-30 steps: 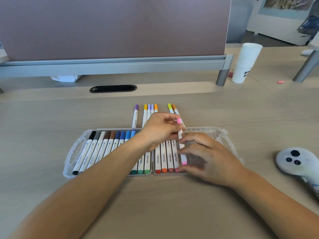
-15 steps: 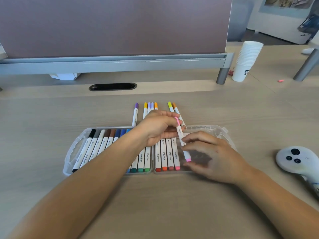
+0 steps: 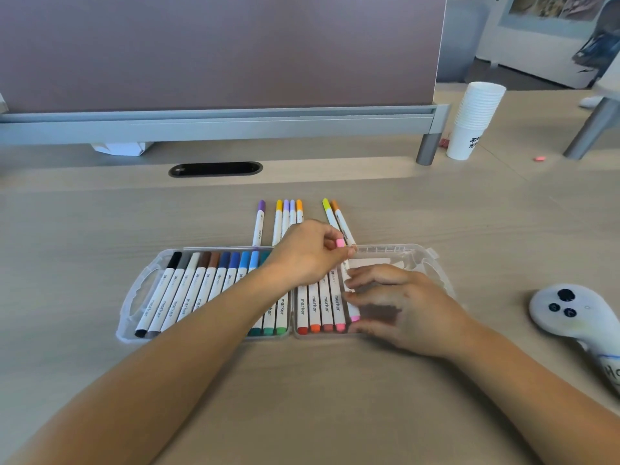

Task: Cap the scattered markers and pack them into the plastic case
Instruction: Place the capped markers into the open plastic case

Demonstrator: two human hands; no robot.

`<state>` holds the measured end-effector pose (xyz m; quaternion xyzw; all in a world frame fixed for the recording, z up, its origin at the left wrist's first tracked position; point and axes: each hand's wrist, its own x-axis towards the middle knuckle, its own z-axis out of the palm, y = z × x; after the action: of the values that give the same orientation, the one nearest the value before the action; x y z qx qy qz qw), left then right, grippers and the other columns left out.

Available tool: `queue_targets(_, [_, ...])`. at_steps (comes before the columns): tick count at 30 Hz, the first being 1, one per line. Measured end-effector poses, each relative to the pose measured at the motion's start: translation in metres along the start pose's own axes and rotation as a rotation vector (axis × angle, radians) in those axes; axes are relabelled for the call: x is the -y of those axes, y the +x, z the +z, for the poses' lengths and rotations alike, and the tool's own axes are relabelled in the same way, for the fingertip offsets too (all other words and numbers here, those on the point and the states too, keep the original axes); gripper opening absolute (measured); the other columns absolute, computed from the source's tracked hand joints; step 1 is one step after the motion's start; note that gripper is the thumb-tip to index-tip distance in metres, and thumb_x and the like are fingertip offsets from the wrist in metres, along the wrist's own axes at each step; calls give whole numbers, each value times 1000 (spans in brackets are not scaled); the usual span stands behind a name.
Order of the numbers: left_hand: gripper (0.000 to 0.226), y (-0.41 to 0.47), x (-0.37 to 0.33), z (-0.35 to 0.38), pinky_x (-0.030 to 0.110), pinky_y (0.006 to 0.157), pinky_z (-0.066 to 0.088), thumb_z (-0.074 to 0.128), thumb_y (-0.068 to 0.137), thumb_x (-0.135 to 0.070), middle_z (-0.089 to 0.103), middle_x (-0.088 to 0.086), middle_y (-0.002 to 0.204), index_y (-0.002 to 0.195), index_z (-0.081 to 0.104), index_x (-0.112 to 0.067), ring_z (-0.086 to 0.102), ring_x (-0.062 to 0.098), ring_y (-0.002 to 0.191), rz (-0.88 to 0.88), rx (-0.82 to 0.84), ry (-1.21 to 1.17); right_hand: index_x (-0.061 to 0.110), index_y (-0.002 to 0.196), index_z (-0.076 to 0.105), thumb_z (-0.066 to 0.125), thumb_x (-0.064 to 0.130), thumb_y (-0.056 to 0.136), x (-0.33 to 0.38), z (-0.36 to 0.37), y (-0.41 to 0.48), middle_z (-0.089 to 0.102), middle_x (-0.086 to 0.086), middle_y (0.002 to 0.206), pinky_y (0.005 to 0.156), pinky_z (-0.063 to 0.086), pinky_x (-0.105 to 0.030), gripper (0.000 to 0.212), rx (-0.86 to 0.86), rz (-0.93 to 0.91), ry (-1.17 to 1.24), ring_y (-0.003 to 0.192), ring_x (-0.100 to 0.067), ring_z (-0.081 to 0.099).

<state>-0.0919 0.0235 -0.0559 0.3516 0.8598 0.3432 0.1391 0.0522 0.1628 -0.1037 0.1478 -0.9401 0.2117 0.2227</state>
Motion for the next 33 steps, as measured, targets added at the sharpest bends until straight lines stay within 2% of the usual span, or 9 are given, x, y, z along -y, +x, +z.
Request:
queue_targets(3, [26, -2, 5, 6, 26, 93, 46, 64, 92, -39, 57, -9, 102, 110, 69, -22, 57, 8, 98, 77, -11, 126, 19, 102, 78, 67, 50, 83, 0, 0, 0, 68, 7, 109, 90, 54, -30, 38, 41, 22, 48, 107, -6, 64])
queue_targets(6, [32, -1, 12, 8, 22, 98, 35, 61, 93, -43, 39, -6, 116, 118, 67, -23, 44, 6, 104, 112, -6, 222, 19, 100, 78, 67, 49, 84, 1, 0, 1, 69, 8, 107, 90, 54, -29, 36, 58, 49, 85, 107, -4, 64])
queue_targets(12, [34, -3, 23, 6, 31, 94, 47, 61, 93, -42, 53, -3, 111, 118, 70, -21, 51, 10, 102, 238, 17, 274, 18, 91, 80, 64, 36, 91, 6, -4, 6, 72, 5, 97, 84, 53, -28, 24, 41, 56, 126, 100, -7, 67])
queue_targets(16, [36, -5, 27, 8, 33, 103, 42, 59, 94, -42, 52, -3, 117, 124, 68, -23, 46, 14, 116, 242, 17, 274, 16, 86, 78, 56, 40, 92, 9, -4, 6, 72, 7, 96, 83, 52, -29, 33, 49, 84, 77, 100, -7, 66])
queue_targets(19, [38, -8, 24, 11, 38, 109, 35, 54, 96, -46, 51, -2, 124, 128, 64, -29, 36, 19, 123, 186, -6, 323, 16, 86, 77, 56, 38, 93, 11, -4, 8, 72, 7, 95, 80, 53, -33, 31, 65, 92, 73, 97, -10, 67])
queue_targets(23, [40, -13, 19, 15, 38, 108, 28, 45, 98, -51, 47, -2, 132, 134, 57, -38, 30, 25, 126, 114, -35, 424, 14, 84, 75, 55, 39, 93, 11, -5, 9, 72, 8, 94, 78, 53, -36, 33, 50, 119, 74, 92, -13, 69])
queue_targets(28, [41, -18, 21, 20, 43, 111, 28, 38, 101, -49, 47, 0, 137, 138, 52, -40, 30, 26, 127, 99, -41, 444, 13, 81, 75, 55, 44, 92, 10, -3, 8, 73, 5, 92, 77, 53, -38, 38, 50, 165, 95, 89, -12, 69])
queue_targets(31, [39, -19, 23, 9, 45, 113, 27, 42, 101, -44, 46, 0, 139, 138, 53, -37, 29, 26, 131, 123, 47, 389, 9, 88, 77, 61, 39, 93, 10, -8, 8, 74, 7, 97, 84, 53, -37, 34, 80, 215, 166, 94, -3, 68])
queue_targets(33, [36, -20, 25, -5, 43, 114, 29, 48, 100, -39, 47, 0, 141, 134, 58, -33, 34, 24, 134, 149, 4, 318, 7, 90, 76, 59, 44, 94, 7, -13, 11, 75, -1, 94, 84, 53, -42, 41, 103, 282, 212, 90, -13, 69])
